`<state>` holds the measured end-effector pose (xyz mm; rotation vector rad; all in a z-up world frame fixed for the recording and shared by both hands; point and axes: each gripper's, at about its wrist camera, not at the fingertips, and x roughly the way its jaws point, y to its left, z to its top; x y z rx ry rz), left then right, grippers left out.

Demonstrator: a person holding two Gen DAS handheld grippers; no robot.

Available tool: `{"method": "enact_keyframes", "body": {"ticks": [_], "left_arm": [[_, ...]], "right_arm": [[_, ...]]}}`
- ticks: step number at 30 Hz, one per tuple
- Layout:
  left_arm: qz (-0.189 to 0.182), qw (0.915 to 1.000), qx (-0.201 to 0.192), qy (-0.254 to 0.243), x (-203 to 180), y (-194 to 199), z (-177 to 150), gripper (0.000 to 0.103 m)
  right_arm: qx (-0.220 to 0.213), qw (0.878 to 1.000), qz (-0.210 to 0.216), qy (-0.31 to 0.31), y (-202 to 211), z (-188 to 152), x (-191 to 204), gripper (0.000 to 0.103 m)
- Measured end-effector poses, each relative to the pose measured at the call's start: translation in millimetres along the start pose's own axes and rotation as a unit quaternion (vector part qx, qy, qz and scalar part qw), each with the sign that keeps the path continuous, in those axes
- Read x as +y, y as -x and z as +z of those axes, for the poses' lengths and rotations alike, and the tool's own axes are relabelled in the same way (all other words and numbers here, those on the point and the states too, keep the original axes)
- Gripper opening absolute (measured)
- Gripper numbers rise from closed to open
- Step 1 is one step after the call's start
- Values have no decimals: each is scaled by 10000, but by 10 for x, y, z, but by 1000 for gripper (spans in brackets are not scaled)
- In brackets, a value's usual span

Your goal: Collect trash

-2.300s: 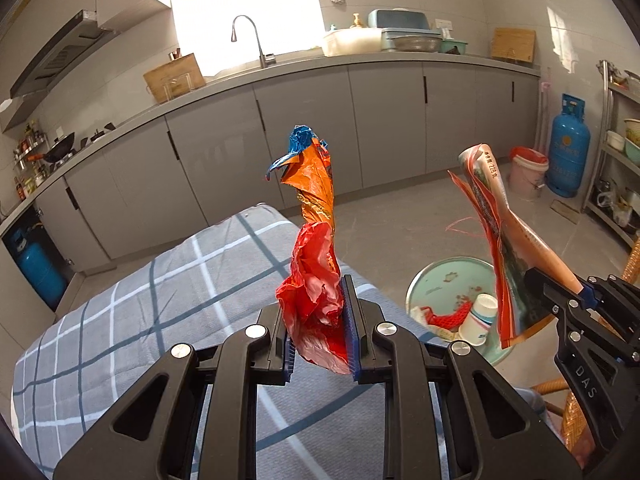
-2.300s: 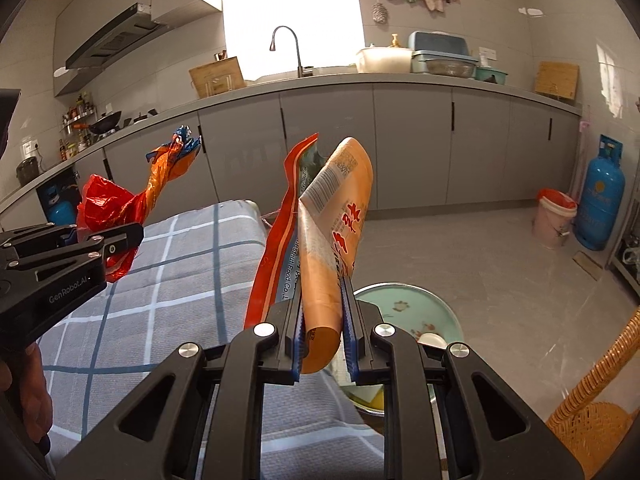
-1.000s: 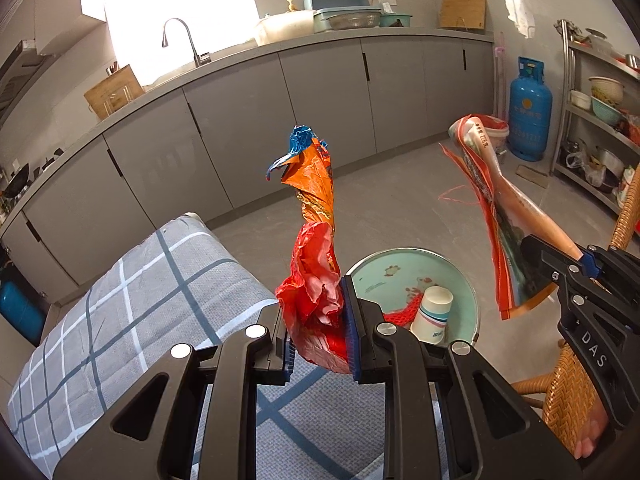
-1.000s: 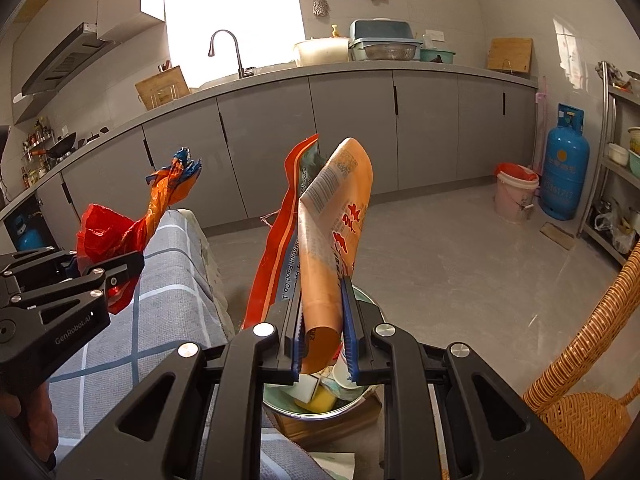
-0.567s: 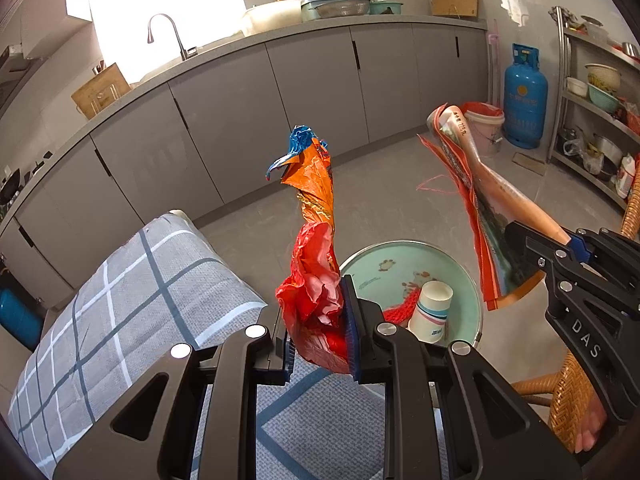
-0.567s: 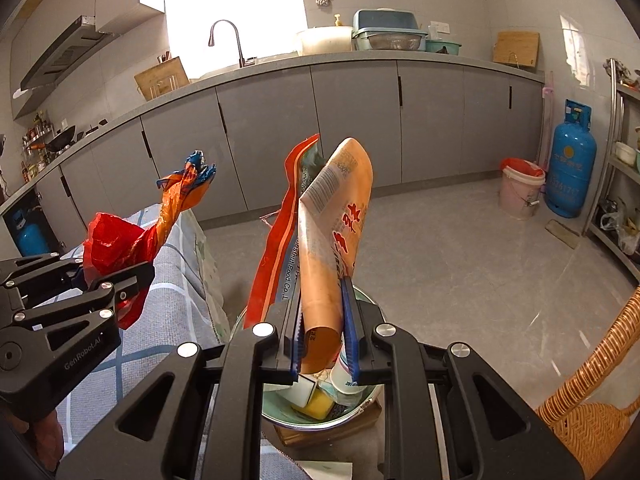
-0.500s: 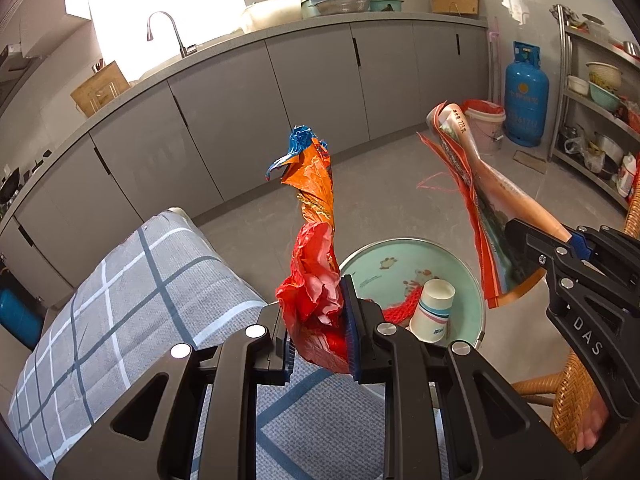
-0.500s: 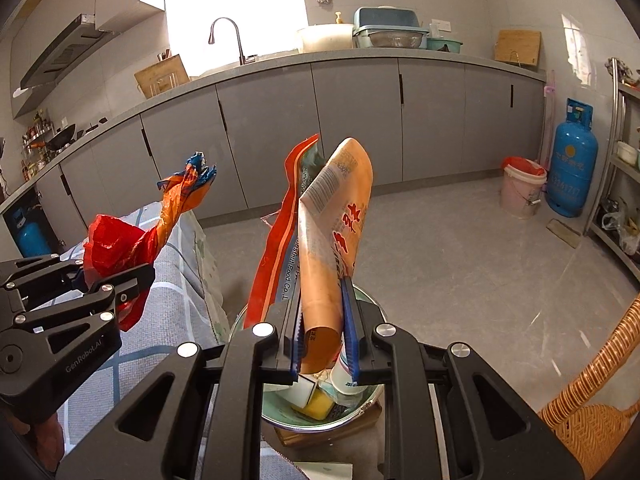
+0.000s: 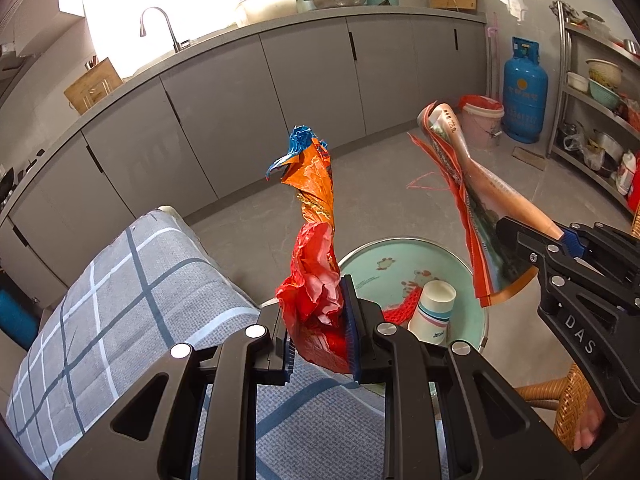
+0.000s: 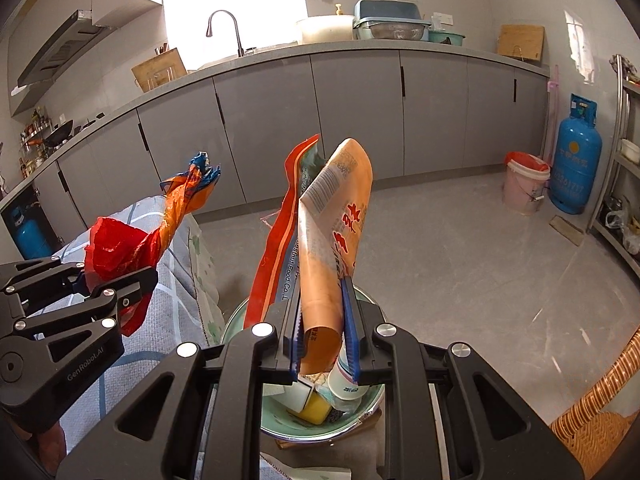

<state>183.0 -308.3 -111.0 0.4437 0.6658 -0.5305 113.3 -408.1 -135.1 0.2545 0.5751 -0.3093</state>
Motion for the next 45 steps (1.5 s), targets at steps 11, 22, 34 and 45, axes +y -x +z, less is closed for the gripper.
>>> {"method": "enact_keyframes", "body": {"ticks": [11,22,34,45], "left_arm": [[-53,9998,149,-82,-55,-177,-14,21],[-77,9996,268,-98,-49,-323,-44,22],[181,9997,177,-58,29,-143,-190,87],[558,9941,-294,881,537,769,-501,94]], "right_arm": [[215,9998,-1,-8,-207,1,-38,20],[206,9998,-12,15,-322,39,-29,22],[-281,9989,-78,-362,27,49,-146,71],[-746,9963,-83,-411,970,-108,153,84]]}}
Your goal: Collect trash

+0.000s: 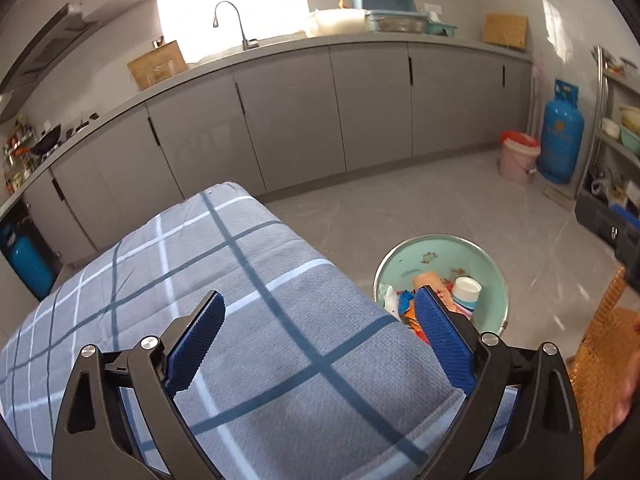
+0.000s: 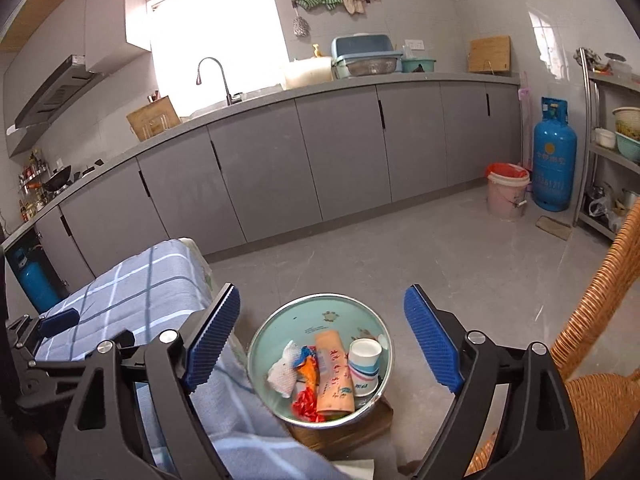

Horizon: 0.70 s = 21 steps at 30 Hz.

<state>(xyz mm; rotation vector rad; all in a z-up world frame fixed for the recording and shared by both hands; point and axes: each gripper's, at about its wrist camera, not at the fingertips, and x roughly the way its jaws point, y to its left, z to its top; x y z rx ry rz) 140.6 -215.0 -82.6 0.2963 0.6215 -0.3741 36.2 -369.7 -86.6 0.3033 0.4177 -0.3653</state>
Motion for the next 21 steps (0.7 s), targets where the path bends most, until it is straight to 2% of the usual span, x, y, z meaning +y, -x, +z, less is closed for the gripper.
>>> {"method": "enact_keyframes", "body": {"ticks": [9,21], "left_arm": [[-85,9987,-490,79,126,551,58,94],[-136,9977,-647,172,197,748,74,94]], "right_arm": [[-379,9991,10,181,422,99,206,85],[-517,9982,9,291,598,157,310,86]]}}
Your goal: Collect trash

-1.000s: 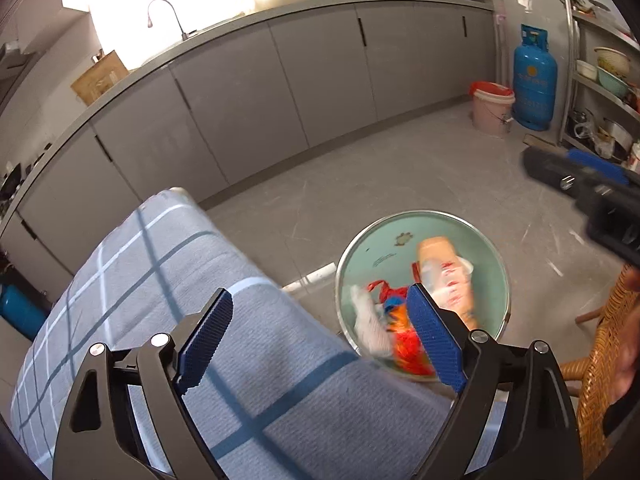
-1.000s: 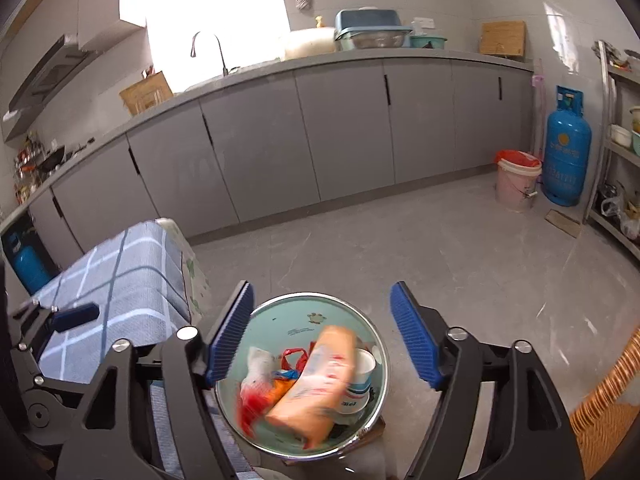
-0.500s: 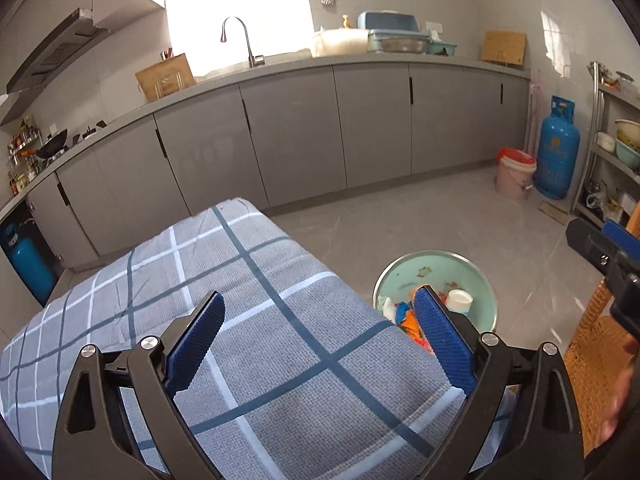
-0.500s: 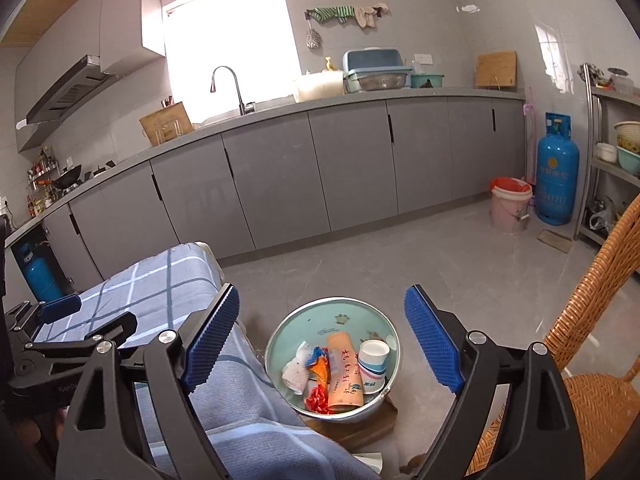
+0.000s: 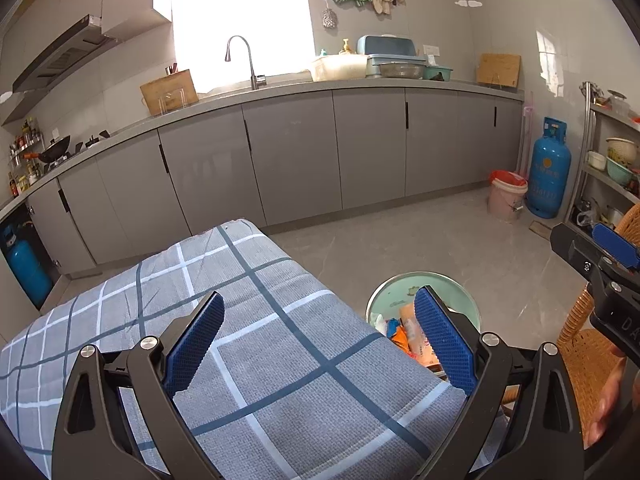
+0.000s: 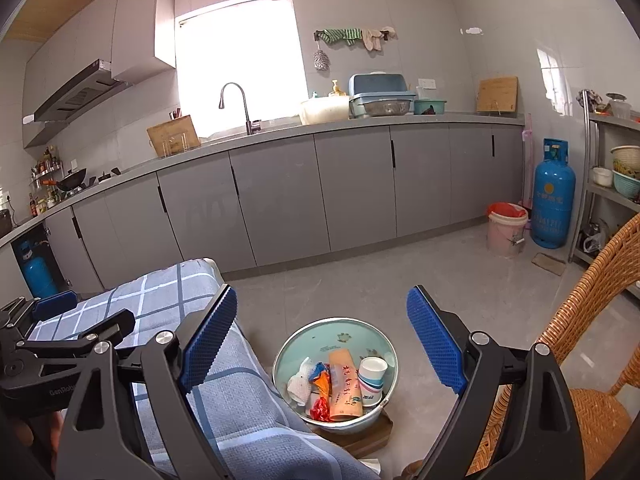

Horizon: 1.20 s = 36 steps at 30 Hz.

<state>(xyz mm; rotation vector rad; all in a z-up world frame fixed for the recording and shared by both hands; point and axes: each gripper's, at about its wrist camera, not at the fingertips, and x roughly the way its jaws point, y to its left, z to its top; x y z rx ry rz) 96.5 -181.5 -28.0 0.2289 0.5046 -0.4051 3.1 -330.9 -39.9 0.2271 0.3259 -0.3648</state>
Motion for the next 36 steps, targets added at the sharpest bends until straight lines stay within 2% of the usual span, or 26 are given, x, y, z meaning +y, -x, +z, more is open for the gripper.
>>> {"method": "enact_keyframes", "body": {"ticks": [36], "left_arm": [[-27,10000,31,-7,7,-14,-40,96]], "right_arm": [[-37,10000,37,-58,21,14,-3,87]]}}
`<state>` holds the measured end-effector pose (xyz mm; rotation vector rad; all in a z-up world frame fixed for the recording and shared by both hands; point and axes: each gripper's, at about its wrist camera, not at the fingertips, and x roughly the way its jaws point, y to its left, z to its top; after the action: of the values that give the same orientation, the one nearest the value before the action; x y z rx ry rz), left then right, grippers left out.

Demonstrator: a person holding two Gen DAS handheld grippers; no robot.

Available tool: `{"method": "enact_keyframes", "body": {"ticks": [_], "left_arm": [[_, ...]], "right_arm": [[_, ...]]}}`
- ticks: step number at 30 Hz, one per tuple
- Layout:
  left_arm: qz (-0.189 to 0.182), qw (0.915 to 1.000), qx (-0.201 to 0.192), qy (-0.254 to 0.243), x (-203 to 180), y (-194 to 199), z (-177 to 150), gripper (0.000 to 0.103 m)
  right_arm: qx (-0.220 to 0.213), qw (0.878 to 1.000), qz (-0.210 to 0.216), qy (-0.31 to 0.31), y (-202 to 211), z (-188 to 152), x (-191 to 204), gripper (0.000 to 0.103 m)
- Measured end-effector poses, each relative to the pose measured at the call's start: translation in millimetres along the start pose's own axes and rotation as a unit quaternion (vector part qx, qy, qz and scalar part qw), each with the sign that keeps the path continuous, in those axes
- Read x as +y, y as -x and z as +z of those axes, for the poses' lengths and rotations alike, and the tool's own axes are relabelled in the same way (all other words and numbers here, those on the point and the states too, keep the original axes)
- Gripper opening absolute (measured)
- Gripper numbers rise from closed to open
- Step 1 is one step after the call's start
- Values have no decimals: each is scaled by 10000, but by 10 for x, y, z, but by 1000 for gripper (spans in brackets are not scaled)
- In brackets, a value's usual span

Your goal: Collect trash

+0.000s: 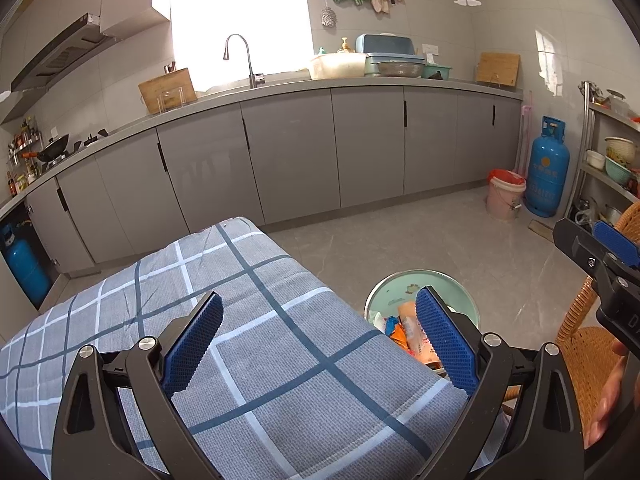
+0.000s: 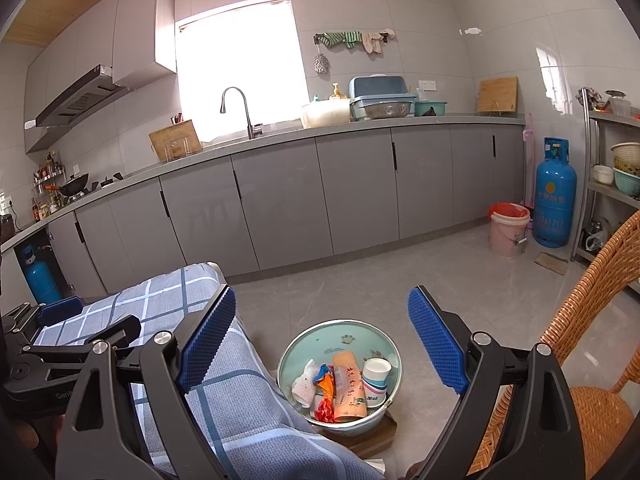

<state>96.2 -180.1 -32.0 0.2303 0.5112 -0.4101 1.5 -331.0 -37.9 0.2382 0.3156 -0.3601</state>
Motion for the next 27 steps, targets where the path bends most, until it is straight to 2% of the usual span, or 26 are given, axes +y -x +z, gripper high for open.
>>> {"method": "enact_keyframes", "body": {"ticks": [13,21,27], "left_arm": [[9,10000,-44,-26,-22,36,-2,98],[-5,9999,106,27,-2,-27,-3,98],[119,9998,-7,-128,-41,-5,-31,98]], "right_arm": [[2,10000,19,-6,-1,-6,1,87],[28,10000,57,-8,2,-22,27,87],[65,9999,80,-3,-9,-27,27,87]]}}
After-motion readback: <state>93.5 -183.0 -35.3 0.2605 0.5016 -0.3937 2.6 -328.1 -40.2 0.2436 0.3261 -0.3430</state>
